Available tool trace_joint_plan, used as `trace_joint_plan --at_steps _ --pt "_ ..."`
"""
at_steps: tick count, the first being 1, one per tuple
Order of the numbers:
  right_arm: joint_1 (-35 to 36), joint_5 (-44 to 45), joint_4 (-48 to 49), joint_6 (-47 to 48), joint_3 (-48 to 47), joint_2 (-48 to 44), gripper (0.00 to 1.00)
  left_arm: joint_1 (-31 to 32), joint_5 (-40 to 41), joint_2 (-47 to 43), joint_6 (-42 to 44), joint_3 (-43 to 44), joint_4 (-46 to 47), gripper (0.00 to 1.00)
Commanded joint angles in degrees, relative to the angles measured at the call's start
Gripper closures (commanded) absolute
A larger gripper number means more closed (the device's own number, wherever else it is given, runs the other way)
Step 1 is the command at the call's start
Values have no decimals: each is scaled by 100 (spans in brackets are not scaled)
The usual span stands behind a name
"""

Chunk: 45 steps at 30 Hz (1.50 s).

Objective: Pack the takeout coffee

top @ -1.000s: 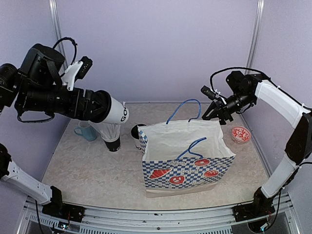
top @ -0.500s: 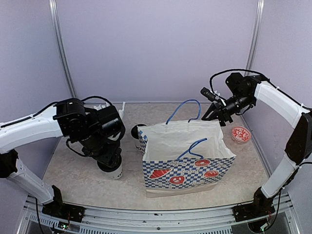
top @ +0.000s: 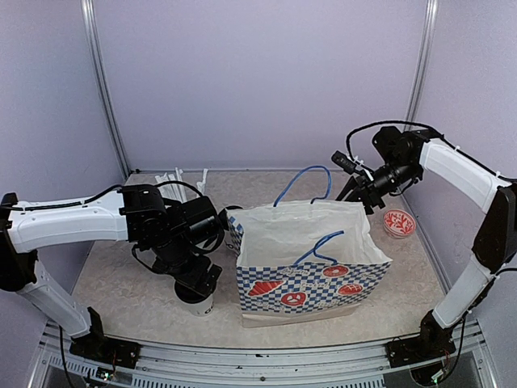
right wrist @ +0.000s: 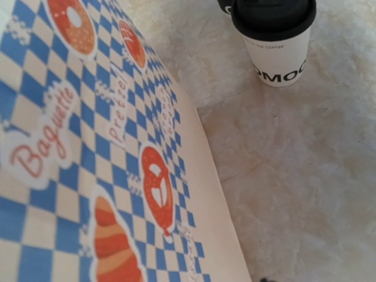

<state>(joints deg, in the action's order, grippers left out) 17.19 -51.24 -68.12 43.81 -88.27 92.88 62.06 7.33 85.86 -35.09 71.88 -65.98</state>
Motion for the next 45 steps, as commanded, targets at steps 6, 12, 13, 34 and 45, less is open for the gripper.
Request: trace_joint_plan --at_steps 6,12,13,34,45 --pt "-58 -70 99 -56 226 -313 49 -33 2 -80 73 112 18 2" --pt "-58 -59 90 -36 228 -265 49 -144 -151 -185 8 -99 -168 13" --pt "-58 -69 100 -31 235 -253 49 -164 -208 -168 60 -129 -137 15" --pt "-58 -74 154 -31 310 -180 49 -171 -346 425 450 -75 -72 25" --pt "-58 -66 167 -39 328 -174 49 -127 -260 422 414 178 -126 33"
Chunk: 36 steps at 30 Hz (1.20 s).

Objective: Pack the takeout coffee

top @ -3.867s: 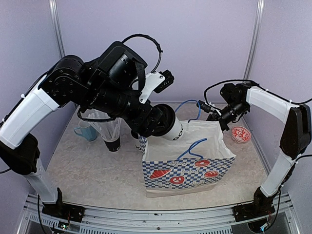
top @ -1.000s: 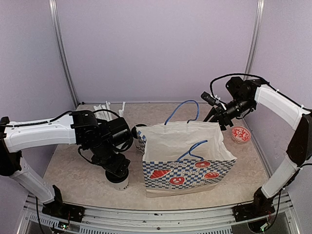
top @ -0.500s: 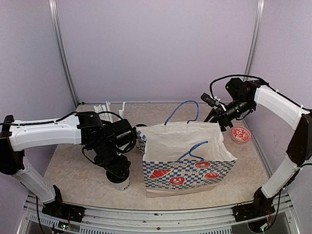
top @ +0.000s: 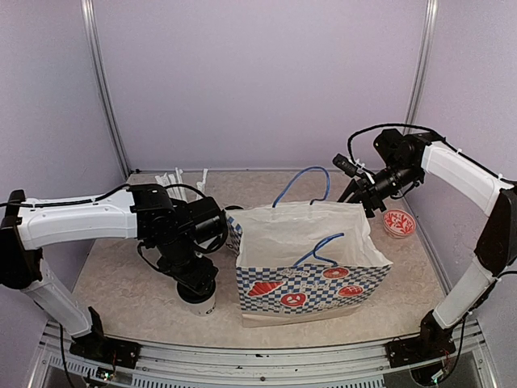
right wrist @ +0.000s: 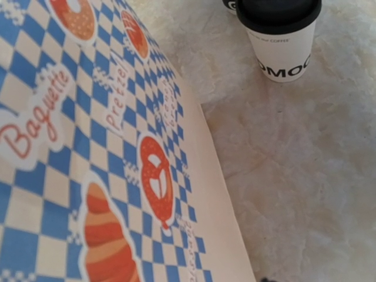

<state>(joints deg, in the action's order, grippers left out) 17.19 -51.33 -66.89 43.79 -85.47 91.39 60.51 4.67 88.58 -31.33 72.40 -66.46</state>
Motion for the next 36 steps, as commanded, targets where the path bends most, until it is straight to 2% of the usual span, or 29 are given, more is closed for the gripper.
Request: trace_joint_plan --at_steps 1,11,17,23,27,36 --pt "-58 -53 38 -36 36 -23 49 30 47 144 5 180 -162 33" --pt "-58 67 -275 -17 -563 35 49 -8 831 -520 -683 1177 -1150 39" --pt "-97 132 -485 -170 -1246 -319 48 -32 882 -963 -872 1769 -1175 42" --pt "-75 -310 -632 -106 -1274 -689 41 84 1028 -1177 -998 2313 -1151 44" --pt "173 -206 -868 200 -1134 -666 38 100 1209 -1282 -952 2639 -1078 44" --pt "1019 574 -400 -264 -1488 -172 38 89 1689 -1349 -577 3448 -564 41"
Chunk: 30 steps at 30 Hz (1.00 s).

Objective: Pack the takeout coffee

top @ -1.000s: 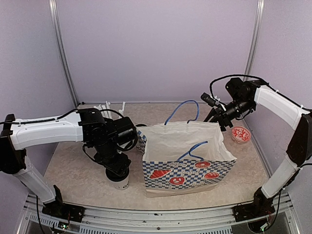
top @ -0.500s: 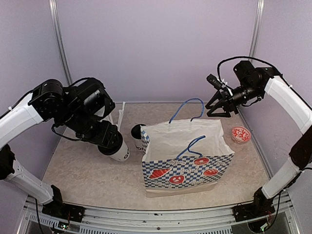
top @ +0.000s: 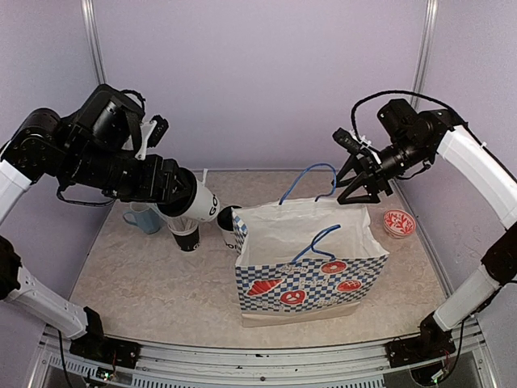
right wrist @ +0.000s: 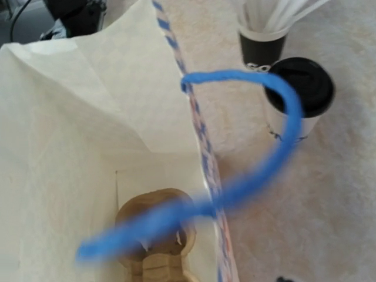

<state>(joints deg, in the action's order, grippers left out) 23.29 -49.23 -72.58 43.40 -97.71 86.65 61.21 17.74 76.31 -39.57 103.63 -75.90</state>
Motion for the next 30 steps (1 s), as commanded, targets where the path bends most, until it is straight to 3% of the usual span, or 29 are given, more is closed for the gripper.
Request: trace_joint_plan --at_steps 1,6,10,13,17,24,30 --pt "493 468 226 -279 -312 383 38 19 414 -113 318 376 493 42" --pt "719 617 234 -454 -653 826 50 47 272 -35 737 559 1046 42" --pt "730 546 131 -485 -921 980 79 264 169 101 1064 682 1463 42" --pt "730 486 97 -485 -942 887 93 576 65 266 1342 781 1749 41" --pt "745 509 248 -630 -714 586 96 1061 -89 749 1730 1155 1827 41" --pt "791 546 371 -809 -376 86 100 1549 -153 2049 2094 2130 1033 40" --pt "800 263 322 -746 -224 -224 100 1882 525 2824 2164 2539 421 41"
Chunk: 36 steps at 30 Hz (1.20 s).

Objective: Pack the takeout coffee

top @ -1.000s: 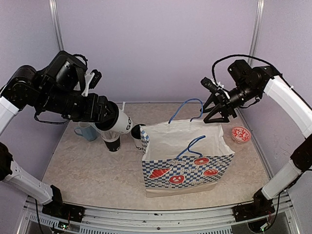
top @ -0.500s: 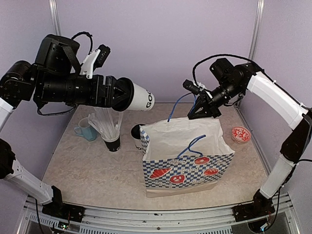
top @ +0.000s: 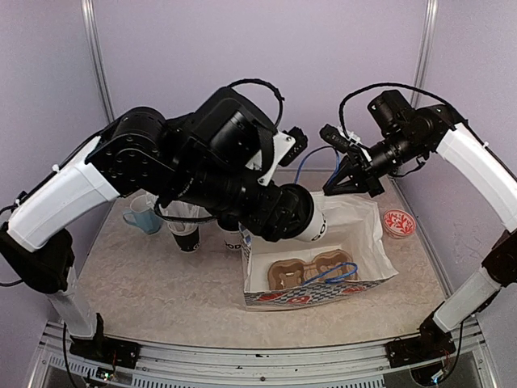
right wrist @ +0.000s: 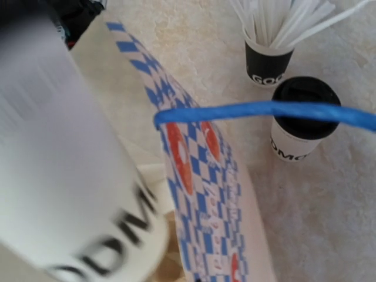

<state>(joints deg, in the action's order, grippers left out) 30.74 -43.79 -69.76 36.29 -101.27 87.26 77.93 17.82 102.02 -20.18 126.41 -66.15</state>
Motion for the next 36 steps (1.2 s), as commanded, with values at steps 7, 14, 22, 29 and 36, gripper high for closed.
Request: trace_joint_plan --at_steps 7,14,22,29,36 --pt "68 -566 -26 60 383 -405 100 925 1522 817 834 51 -890 37" --pt "81 -745 -112 144 576 -545 89 1312 2235 1111 880 -291 -1002 39" --pt "-3 -774 -900 644 -744 -460 54 1701 2423 1272 550 -367 -1209 39" --pt "-576 -760 -231 401 -1223 -49 51 1940 2626 1357 255 -699 -1215 41" --pt "-982 -276 593 179 -891 1221 52 1926 2920 1451 352 -813 -1208 41"
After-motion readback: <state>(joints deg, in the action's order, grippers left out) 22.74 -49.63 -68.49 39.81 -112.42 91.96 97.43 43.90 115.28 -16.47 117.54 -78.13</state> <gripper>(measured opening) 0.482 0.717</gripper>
